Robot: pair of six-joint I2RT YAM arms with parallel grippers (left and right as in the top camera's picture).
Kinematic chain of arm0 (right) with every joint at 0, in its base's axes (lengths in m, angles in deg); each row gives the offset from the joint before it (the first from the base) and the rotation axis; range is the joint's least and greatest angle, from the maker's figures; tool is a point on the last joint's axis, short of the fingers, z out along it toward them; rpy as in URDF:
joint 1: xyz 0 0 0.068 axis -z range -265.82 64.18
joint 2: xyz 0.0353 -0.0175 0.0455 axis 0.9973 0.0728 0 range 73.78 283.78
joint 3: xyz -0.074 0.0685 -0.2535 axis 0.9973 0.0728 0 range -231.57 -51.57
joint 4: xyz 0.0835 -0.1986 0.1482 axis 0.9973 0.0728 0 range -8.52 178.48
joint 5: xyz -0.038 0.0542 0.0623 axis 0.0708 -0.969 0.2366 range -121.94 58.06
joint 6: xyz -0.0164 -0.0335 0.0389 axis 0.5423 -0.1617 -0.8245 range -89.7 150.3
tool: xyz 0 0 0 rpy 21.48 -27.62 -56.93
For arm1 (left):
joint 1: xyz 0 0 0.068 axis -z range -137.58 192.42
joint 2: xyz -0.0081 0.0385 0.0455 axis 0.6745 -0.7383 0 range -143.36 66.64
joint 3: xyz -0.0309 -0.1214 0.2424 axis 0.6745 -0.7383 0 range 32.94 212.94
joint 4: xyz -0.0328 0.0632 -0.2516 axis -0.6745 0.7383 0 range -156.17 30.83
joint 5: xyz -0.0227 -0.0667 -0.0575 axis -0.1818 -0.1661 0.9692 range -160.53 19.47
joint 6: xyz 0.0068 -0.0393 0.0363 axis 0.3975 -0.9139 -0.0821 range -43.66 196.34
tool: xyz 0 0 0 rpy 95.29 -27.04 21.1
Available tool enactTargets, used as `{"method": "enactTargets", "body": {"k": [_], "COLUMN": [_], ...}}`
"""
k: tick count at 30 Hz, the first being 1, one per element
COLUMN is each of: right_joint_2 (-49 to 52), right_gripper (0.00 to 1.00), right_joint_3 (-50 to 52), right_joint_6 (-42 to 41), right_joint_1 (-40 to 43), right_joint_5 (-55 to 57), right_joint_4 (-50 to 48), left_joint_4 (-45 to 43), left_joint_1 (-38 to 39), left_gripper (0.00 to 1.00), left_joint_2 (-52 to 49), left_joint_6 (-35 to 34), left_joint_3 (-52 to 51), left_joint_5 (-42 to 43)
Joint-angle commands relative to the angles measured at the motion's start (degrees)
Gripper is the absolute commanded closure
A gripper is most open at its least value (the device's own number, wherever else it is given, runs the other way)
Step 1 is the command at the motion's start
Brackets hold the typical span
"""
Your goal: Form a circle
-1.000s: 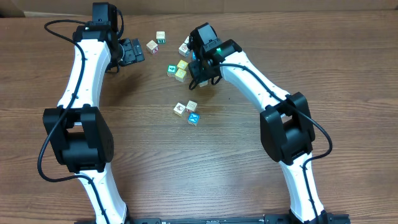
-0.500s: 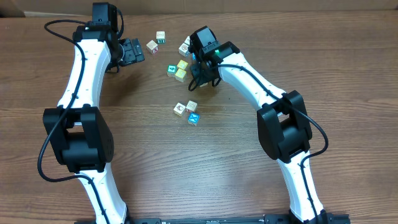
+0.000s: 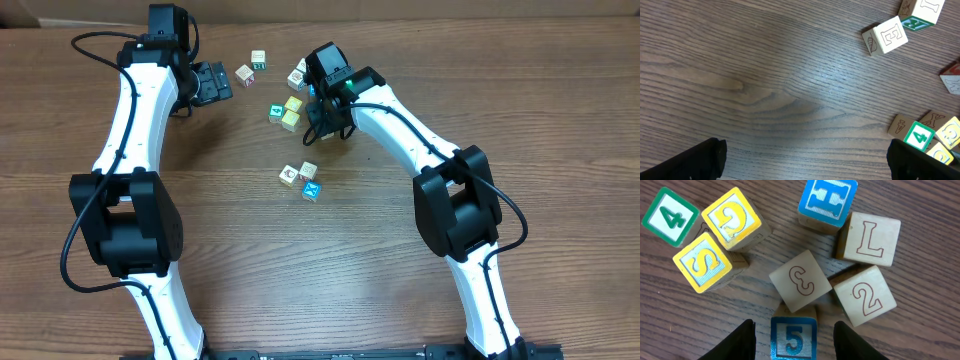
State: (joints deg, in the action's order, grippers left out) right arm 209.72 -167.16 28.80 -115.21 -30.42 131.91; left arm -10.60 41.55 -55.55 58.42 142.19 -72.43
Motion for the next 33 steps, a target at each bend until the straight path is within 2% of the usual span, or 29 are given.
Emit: {"method": "enactTargets", "body": {"k": [1, 10, 33], "right_joint_2": [0.61, 0.61, 1.46], "right_gripper": [0.53, 0.56, 0.53], "right_joint_3": [0.15, 0.15, 0.15], "right_joint_6": [-0.61, -0.61, -0.63], "right_joint_1": [-0.28, -0.48, -0.61], "right_joint_5": [0.31, 0.31, 0.33], "right_joint_4": [-0.02, 0.31, 0.20], "left_joint_4": [-0.09, -0.09, -0.09], "left_joint_1": [-0.09, -0.09, -0.09], "left_gripper": [0.00, 0.00, 0.00], "left_joint_2": [-0.17, -0.17, -0.17], "left_joint_6": [-0.52, -0.52, -0.52], "left_joint_3": [1.09, 1.09, 1.09], "left_joint_5": [0.42, 0.42, 0.42]}}
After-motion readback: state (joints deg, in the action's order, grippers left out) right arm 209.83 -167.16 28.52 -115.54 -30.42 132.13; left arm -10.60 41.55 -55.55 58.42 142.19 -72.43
